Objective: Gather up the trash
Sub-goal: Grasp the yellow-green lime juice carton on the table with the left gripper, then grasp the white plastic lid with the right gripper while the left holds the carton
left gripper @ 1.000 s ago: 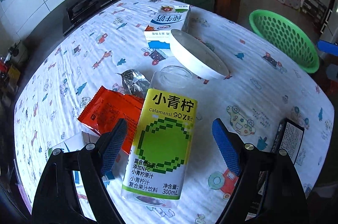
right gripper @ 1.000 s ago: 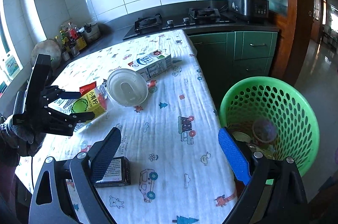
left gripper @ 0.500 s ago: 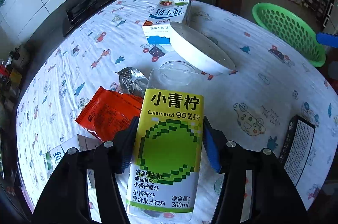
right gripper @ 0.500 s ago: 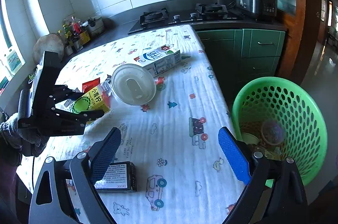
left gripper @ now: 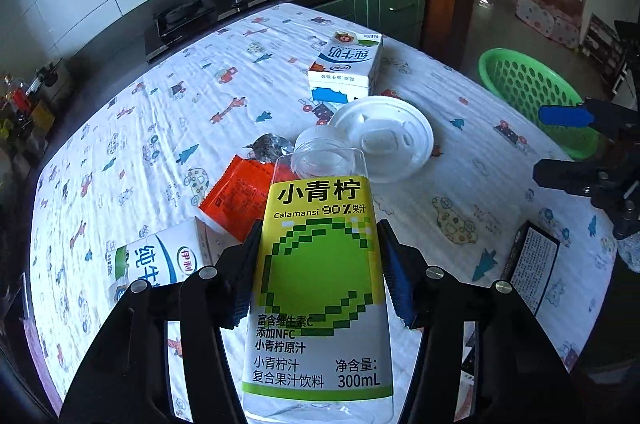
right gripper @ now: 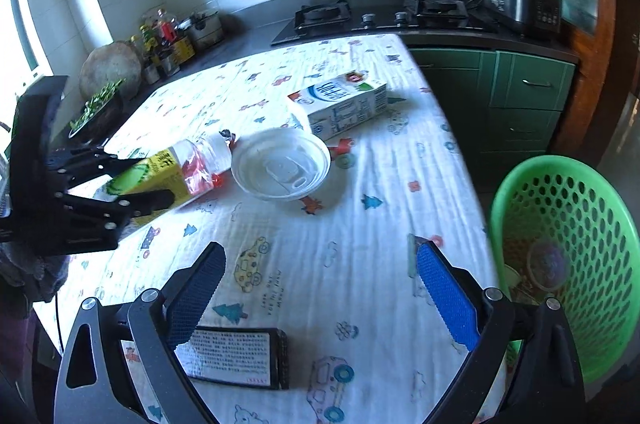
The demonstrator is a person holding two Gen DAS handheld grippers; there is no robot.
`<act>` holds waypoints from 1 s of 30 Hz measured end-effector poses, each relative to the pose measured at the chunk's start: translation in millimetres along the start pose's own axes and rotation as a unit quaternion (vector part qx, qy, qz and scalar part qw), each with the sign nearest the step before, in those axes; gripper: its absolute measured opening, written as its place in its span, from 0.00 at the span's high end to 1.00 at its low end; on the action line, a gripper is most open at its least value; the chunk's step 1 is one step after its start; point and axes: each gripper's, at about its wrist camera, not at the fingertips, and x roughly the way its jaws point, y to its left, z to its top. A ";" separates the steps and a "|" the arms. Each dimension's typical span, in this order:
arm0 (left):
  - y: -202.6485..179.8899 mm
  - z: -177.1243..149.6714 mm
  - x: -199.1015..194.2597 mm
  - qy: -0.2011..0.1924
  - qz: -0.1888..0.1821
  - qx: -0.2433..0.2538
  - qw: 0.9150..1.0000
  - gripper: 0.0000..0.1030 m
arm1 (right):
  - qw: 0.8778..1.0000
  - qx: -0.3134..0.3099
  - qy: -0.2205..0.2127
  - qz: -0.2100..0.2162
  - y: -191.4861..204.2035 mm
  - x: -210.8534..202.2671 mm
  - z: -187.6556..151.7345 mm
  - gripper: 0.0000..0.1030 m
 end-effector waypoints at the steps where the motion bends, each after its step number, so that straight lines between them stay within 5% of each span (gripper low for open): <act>1: 2.6 -1.9 -2.8 -0.002 -0.001 -0.005 1.000 0.47 | 1.000 -0.003 0.004 0.005 1.7 4.0 2.2 0.09; 12: 32.3 -12.2 -35.6 -0.045 -0.025 -0.056 0.997 0.47 | 0.997 -0.044 0.057 0.037 21.4 60.9 29.1 0.09; 30: 49.9 -13.0 -37.4 -0.063 -0.039 -0.076 0.994 0.47 | 0.985 -0.122 0.125 0.011 39.1 142.0 57.4 0.07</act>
